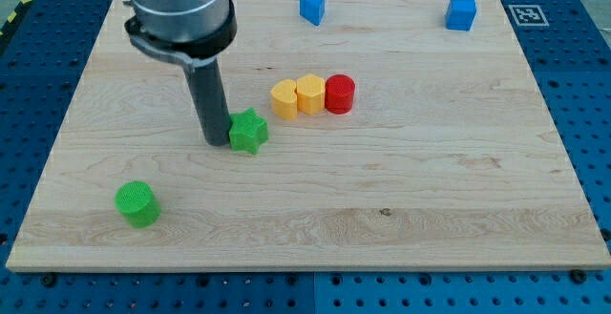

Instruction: Push the green star into the bottom side of the yellow hexagon and the red circle

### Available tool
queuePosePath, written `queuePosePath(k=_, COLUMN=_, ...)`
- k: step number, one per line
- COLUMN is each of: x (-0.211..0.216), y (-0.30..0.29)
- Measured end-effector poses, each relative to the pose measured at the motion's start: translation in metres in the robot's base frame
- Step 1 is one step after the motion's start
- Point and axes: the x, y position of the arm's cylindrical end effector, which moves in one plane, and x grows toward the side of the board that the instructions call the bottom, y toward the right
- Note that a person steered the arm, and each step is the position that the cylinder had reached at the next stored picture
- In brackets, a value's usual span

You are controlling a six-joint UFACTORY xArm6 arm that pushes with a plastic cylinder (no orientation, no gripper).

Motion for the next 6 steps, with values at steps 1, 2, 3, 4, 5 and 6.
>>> queuePosePath(k=1, x=0.001, y=0.032)
queuePosePath(k=2, x=-0.014, y=0.067)
queuePosePath(k=3, x=-0.014, y=0.075)
queuePosePath(k=4, x=-0.011, y=0.094)
queuePosePath(k=5, x=-0.009, y=0.097)
queuePosePath(k=6, x=0.024, y=0.097)
